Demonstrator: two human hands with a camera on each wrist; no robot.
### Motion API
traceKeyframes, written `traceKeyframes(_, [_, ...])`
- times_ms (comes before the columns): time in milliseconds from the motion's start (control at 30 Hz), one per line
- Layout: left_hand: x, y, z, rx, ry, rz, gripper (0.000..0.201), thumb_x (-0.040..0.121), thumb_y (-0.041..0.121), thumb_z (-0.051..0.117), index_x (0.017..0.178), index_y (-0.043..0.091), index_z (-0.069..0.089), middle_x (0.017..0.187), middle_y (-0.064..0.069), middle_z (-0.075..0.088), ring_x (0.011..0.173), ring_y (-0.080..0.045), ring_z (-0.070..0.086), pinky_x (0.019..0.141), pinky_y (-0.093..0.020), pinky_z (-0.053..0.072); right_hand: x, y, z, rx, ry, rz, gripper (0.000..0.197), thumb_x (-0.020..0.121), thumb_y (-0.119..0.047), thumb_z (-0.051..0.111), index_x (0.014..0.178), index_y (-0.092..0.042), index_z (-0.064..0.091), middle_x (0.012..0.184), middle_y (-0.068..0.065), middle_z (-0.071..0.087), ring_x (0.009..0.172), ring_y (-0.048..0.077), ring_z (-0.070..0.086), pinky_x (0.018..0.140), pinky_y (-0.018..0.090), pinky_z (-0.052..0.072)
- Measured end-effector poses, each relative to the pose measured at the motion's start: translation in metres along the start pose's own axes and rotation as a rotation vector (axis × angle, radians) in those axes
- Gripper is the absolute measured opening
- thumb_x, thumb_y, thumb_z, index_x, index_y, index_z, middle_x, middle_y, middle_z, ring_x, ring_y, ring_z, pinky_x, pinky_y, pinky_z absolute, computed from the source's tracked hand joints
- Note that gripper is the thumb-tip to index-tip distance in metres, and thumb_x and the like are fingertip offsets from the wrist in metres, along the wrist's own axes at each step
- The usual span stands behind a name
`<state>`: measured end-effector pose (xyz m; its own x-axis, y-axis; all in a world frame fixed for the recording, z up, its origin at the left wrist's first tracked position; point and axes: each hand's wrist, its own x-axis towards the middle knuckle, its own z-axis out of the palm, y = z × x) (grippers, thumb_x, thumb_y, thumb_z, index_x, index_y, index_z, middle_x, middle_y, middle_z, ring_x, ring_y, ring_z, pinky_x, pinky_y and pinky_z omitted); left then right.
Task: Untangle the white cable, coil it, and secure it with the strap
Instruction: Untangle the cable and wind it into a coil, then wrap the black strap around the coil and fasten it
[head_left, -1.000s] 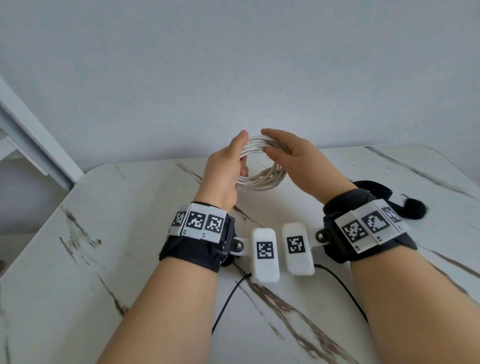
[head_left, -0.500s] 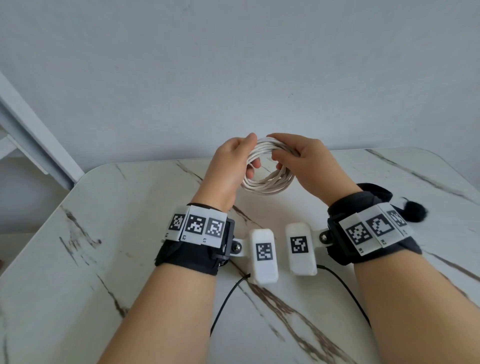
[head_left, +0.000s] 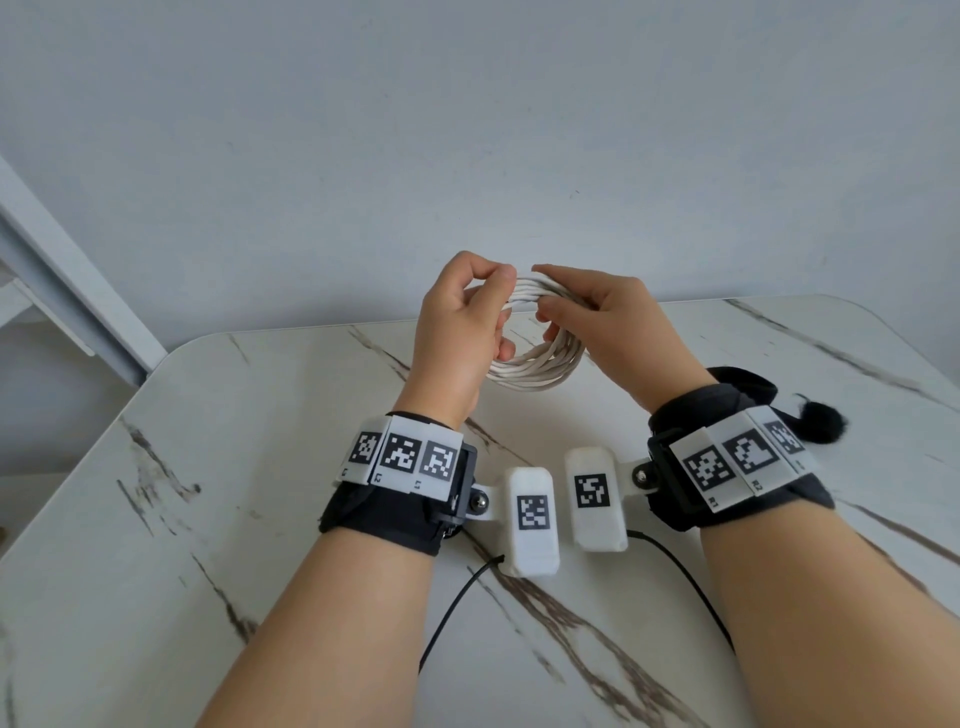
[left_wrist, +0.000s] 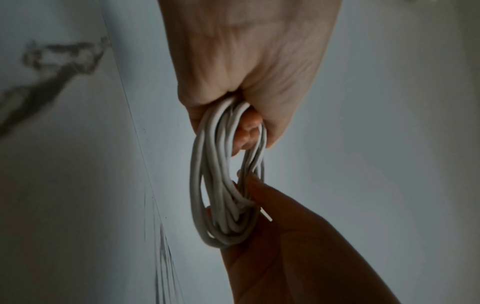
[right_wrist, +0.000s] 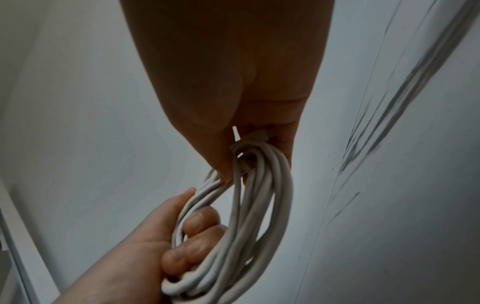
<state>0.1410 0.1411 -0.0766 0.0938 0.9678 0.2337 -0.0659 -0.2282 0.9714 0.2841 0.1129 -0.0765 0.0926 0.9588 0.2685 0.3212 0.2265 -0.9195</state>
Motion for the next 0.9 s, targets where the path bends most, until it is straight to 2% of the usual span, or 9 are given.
traceKeyframes(100, [0.001,0.001,-0.001,-0.004,0.009,-0.016,0.012,0.094,0.017,0.058,0.082,0.013,0.056,0.059,-0.002,0.036,0.045,-0.010,0.032,0.044,-0.024,0.036,0.000,-0.001,0.000,0.002,0.001,0.004,0.032,0.092,-0.012,0.059,0.123,-0.019,0.065,0.089,0.006,0.071,0.075,0.011,0.065,0.075,0.023,0.051])
traceKeyframes(200, [0.001,0.003,0.000,-0.003,0.028,-0.022,0.015,0.092,0.016,0.059,0.078,0.015,0.055,0.057,0.002,0.039,0.048,-0.011,0.036,0.043,-0.024,0.035,-0.002,-0.006,-0.003,-0.047,-0.030,0.020,0.039,0.093,-0.020,0.062,0.131,-0.020,0.060,0.098,-0.001,0.072,0.080,-0.003,0.064,0.066,0.004,0.044])
traceKeyframes(267, [0.000,0.006,0.003,0.006,0.030,-0.026,0.017,0.092,0.016,0.060,0.075,0.017,0.054,0.058,0.004,0.042,0.050,-0.011,0.039,0.043,-0.024,0.035,-0.003,-0.013,-0.009,-0.064,-0.020,0.028,0.038,0.094,-0.028,0.061,0.132,-0.021,0.060,0.109,-0.009,0.069,0.096,-0.005,0.062,0.076,0.000,0.043])
traceKeyframes(367, [-0.003,0.014,0.007,0.031,0.026,-0.019,0.019,0.091,0.017,0.060,0.074,0.018,0.054,0.058,0.004,0.042,0.050,-0.010,0.041,0.043,-0.024,0.035,-0.002,-0.026,-0.021,-0.005,0.100,0.022,0.027,0.097,-0.030,0.055,0.118,-0.020,0.068,0.113,-0.008,0.069,0.103,0.001,0.062,0.092,0.012,0.046])
traceKeyframes(400, [-0.005,0.018,0.009,0.037,0.023,-0.014,0.019,0.091,0.017,0.059,0.073,0.018,0.054,0.057,0.004,0.041,0.050,-0.010,0.041,0.043,-0.024,0.035,-0.002,-0.029,-0.025,0.011,0.145,0.014,0.025,0.097,-0.028,0.054,0.113,-0.019,0.070,0.109,-0.006,0.070,0.098,0.002,0.063,0.092,0.017,0.047])
traceKeyframes(467, [-0.008,0.026,0.012,0.062,0.018,0.001,0.020,0.091,0.018,0.059,0.072,0.019,0.053,0.057,0.004,0.041,0.050,-0.010,0.041,0.043,-0.023,0.036,-0.004,-0.034,-0.037,0.018,0.216,0.007,0.023,0.097,-0.022,0.052,0.109,-0.016,0.071,0.102,-0.002,0.071,0.090,0.005,0.065,0.086,0.018,0.050])
traceKeyframes(667, [-0.025,0.044,0.027,0.113,0.011,0.034,0.022,0.091,0.018,0.058,0.070,0.020,0.051,0.063,0.003,0.043,0.056,-0.011,0.045,0.044,-0.022,0.038,-0.025,-0.030,-0.079,-0.095,0.298,0.063,0.026,0.093,-0.008,0.051,0.106,-0.015,0.072,0.097,0.001,0.072,0.097,0.020,0.068,0.093,0.037,0.055])
traceKeyframes(800, [-0.042,0.049,0.040,0.138,0.006,0.043,0.020,0.092,0.018,0.057,0.073,0.018,0.051,0.061,0.001,0.042,0.054,-0.014,0.043,0.046,-0.024,0.039,-0.047,-0.019,-0.101,-0.250,0.304,0.143,0.025,0.091,-0.009,0.053,0.099,-0.020,0.073,0.094,-0.002,0.071,0.091,0.017,0.065,0.094,0.037,0.053])
traceKeyframes(900, [-0.052,0.051,0.049,0.138,0.005,0.043,0.017,0.092,0.018,0.057,0.076,0.016,0.051,0.057,0.002,0.040,0.052,-0.018,0.037,0.048,-0.026,0.041,-0.063,-0.011,-0.110,-0.440,0.235,0.223,0.025,0.091,-0.010,0.053,0.105,-0.017,0.073,0.093,-0.001,0.066,0.090,0.020,0.063,0.085,0.031,0.051])
